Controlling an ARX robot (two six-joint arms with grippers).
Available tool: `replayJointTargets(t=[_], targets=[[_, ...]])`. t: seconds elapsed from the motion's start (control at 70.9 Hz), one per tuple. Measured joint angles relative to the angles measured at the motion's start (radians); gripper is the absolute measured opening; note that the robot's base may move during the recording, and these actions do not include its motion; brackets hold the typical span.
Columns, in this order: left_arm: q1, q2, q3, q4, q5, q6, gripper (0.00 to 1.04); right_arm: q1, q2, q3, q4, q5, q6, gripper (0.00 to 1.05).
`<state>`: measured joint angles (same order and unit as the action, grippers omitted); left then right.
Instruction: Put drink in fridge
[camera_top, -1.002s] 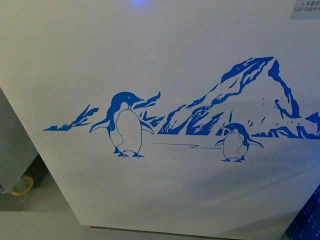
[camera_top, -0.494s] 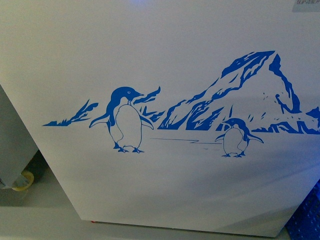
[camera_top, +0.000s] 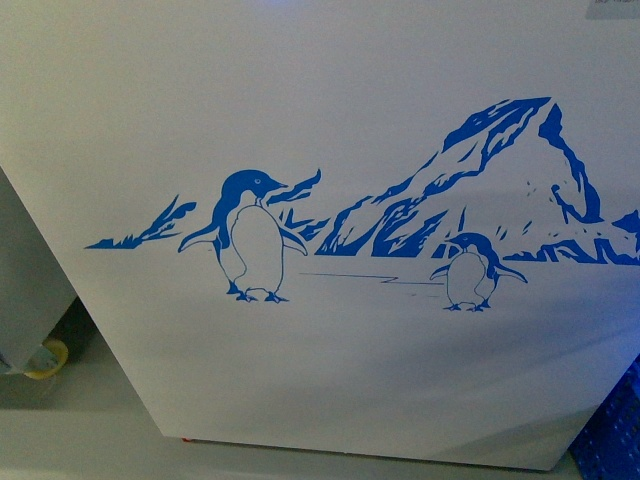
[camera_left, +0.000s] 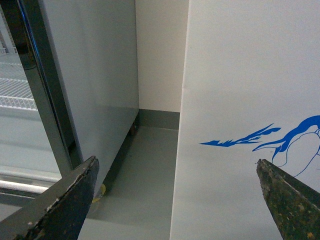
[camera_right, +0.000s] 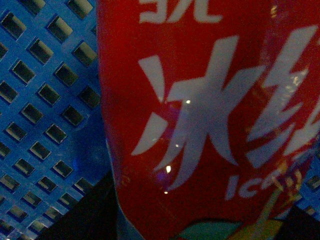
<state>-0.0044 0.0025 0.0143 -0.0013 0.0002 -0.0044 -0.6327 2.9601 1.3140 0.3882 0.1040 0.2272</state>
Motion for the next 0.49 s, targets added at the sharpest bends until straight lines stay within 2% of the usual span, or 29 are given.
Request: replayJointTargets(t=[0.183,0.381,0.494], targets=[[0.000,0.000,0.000,0.000,0.000,0.000,0.97,-0.013,-0.062,-0.072,0.029,-0.018,-0.017,0.39],[0.000,0.000,0.000,0.000,0.000,0.000,0.97,-0.028,-0.267,-0.220,0.110,-0.089,-0.061,0.37],[0.000,0.000,0.000,0.000,0.000,0.000,0.97,-0.032,-0.464,-0.328,0.149,-0.167,-0.092,0.37]])
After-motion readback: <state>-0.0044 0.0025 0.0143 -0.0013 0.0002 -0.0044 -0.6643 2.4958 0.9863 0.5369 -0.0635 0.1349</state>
